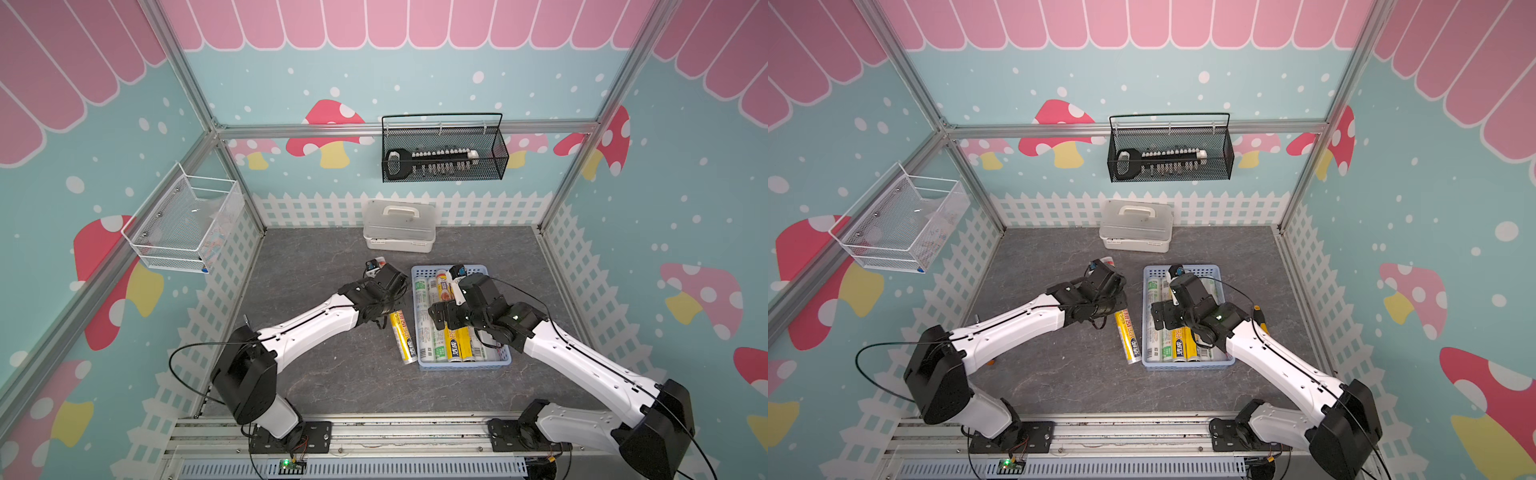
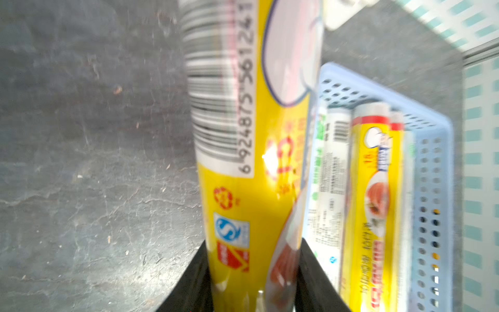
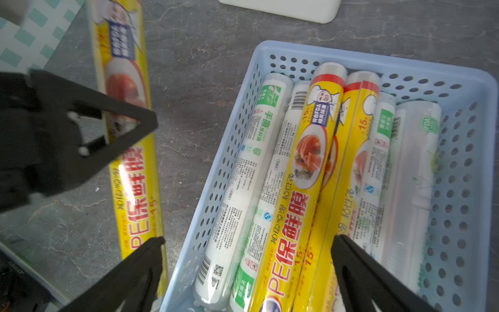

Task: Put the plastic wrap into the basket
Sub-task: Pick up the plastic wrap from the center of the board, then place the plastic wrap in the basket.

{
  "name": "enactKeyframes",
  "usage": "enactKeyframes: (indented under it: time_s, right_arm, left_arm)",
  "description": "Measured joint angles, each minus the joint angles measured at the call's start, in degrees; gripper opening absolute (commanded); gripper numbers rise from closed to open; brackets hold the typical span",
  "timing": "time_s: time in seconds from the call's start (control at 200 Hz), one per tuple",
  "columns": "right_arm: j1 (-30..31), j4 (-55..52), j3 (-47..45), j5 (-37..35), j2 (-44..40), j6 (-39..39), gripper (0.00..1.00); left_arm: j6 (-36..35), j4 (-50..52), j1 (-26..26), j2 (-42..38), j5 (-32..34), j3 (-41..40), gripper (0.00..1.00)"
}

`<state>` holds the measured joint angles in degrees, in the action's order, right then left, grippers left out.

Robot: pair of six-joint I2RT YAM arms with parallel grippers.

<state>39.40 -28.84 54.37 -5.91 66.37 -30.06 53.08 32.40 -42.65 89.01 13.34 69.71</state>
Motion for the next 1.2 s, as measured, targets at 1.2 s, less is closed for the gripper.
enactKeyframes:
  time_s: [1.2]
  right_arm:
    - [0.0, 0.1, -8.7, -11.1, -14.8, -3.7, 0.99]
  left_arm:
    - [-7.1, 3.5, -2.0, 24.5, -20.1, 23.7, 0.19]
